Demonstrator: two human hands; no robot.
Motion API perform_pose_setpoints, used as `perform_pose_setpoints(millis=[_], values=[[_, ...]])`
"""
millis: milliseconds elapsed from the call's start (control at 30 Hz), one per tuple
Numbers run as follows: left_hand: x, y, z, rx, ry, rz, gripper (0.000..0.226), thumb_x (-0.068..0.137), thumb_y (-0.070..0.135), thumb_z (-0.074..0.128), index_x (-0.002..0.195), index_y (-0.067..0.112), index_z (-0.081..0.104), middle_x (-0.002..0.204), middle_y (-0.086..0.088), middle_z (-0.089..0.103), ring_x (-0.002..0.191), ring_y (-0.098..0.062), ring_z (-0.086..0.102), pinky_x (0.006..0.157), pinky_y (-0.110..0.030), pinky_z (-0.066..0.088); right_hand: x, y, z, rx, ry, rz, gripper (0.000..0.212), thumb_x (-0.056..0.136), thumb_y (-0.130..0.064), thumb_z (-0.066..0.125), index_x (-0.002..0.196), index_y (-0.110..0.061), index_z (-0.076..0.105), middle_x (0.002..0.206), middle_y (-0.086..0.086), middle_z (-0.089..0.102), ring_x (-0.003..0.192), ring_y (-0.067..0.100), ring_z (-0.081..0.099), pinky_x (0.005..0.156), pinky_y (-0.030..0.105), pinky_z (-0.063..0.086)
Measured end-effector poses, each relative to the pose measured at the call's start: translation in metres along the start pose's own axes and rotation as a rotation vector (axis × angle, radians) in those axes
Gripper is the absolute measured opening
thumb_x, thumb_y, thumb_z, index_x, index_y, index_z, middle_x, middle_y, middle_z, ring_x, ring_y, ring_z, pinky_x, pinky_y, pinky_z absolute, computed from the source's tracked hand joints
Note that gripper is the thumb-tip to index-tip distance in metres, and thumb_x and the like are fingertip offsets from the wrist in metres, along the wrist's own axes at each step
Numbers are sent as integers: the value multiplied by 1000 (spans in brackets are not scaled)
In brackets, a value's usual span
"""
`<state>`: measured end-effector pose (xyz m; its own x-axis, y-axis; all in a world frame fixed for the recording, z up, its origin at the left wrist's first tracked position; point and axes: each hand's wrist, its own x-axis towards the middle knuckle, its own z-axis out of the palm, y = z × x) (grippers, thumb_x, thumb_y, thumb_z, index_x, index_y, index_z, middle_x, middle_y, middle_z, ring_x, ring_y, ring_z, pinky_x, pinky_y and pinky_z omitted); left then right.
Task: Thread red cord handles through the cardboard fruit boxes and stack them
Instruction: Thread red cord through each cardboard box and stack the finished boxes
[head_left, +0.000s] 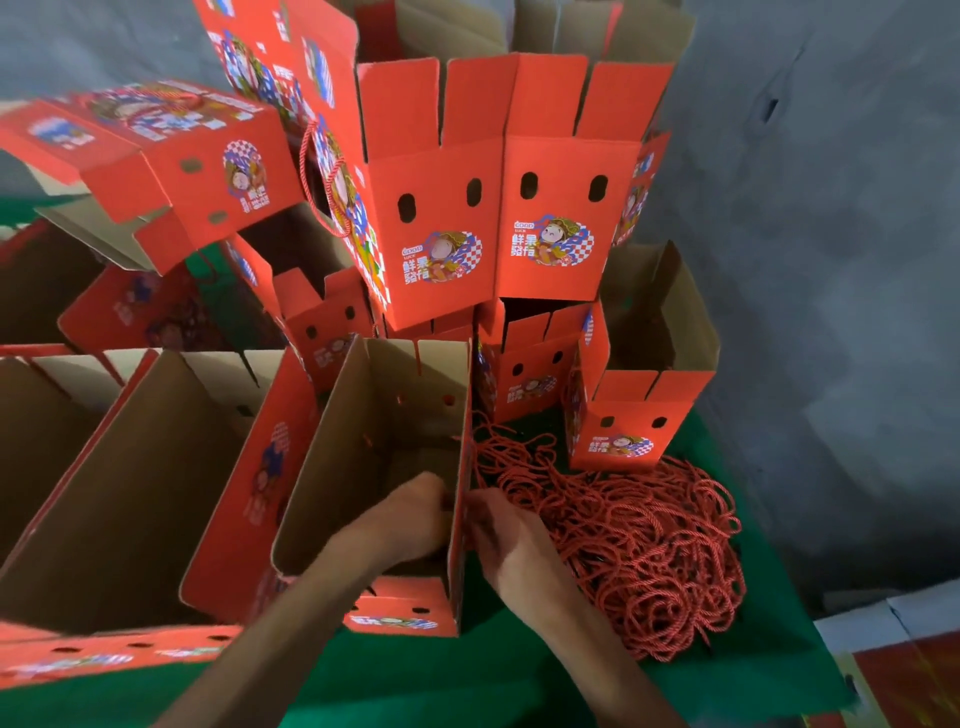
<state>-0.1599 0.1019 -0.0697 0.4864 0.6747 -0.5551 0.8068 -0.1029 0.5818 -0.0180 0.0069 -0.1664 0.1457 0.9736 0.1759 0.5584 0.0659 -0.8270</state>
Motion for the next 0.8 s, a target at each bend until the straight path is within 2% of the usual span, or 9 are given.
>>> perform_pose_setpoints(millis=[67, 167, 233, 333, 433, 500, 567, 700, 800], values=[[3, 7, 5, 124, 50, 37, 29, 98, 26, 62, 118, 7, 56, 122, -13, 64, 110, -27, 64, 98, -40, 53, 1, 2, -1, 6, 53, -22, 23, 99, -34, 58, 120, -26, 63, 106, -12, 72, 92, 1, 71, 82, 17, 56], [14, 14, 10, 221, 65, 44, 29, 98, 25, 60, 117, 3, 60, 123, -18, 66, 113, -32, 65, 92, -35, 53, 0, 4, -6, 126, 79, -1, 28, 95, -21, 67, 121, -31, 66, 113, -16, 71, 104, -3, 69, 90, 23, 58], [22, 19, 14, 257, 60, 44, 26, 98, 21, 58, 113, 1, 65, 119, -17, 69, 110, -32, 67, 88, -35, 52, -5, 4, -10, 159, 20, 3, 39, 95, -12, 68, 129, -32, 64, 123, -15, 69, 115, 2, 66, 96, 28, 57], [30, 22, 16, 294, 59, 50, 25, 99, 15, 53, 111, -2, 67, 117, -19, 69, 109, -32, 67, 88, -37, 54, -11, 3, -17, 177, -115, 46, 54, 95, -9, 61, 141, -36, 54, 132, -19, 63, 127, 5, 59, 103, 27, 51], [40, 23, 11, 313, 80, 23, 25, 99, 13, 52, 111, -2, 68, 116, -18, 69, 108, -32, 68, 88, -38, 55, -12, 4, -21, 167, -173, 46, 48, 95, -22, 63, 138, -41, 53, 128, -20, 64, 122, 5, 60, 100, 25, 52], [44, 24, 8, 315, 110, 6, 25, 99, 12, 51, 112, -1, 68, 118, -19, 69, 109, -32, 67, 90, -39, 55, -11, 3, -18, 132, -169, 86, 43, 94, -48, 70, 134, -45, 54, 125, -22, 64, 119, 3, 61, 99, 28, 53], [46, 28, 6, 320, 162, -23, 26, 100, 12, 50, 115, 0, 67, 122, -18, 68, 111, -32, 67, 90, -38, 54, -8, 2, -14, 107, -125, 137, 50, 86, -66, 72, 129, -48, 55, 121, -24, 65, 115, 0, 63, 97, 29, 55], [47, 38, -2, 361, 318, -30, 30, 102, 14, 45, 125, 3, 61, 129, -16, 63, 118, -34, 63, 89, -36, 51, -1, 6, -8, 114, 7, 142, 43, 88, -66, 70, 122, -40, 63, 114, -21, 70, 107, -1, 66, 89, 29, 57], [39, 41, -11, 295, 328, 49, 23, 103, 23, 45, 104, 5, 61, 108, -12, 66, 107, -37, 66, 79, -37, 50, 1, 10, -6, 19, 219, 158, 34, 92, -59, 69, 103, -27, 68, 95, -12, 69, 87, 4, 66, 72, 28, 56]])
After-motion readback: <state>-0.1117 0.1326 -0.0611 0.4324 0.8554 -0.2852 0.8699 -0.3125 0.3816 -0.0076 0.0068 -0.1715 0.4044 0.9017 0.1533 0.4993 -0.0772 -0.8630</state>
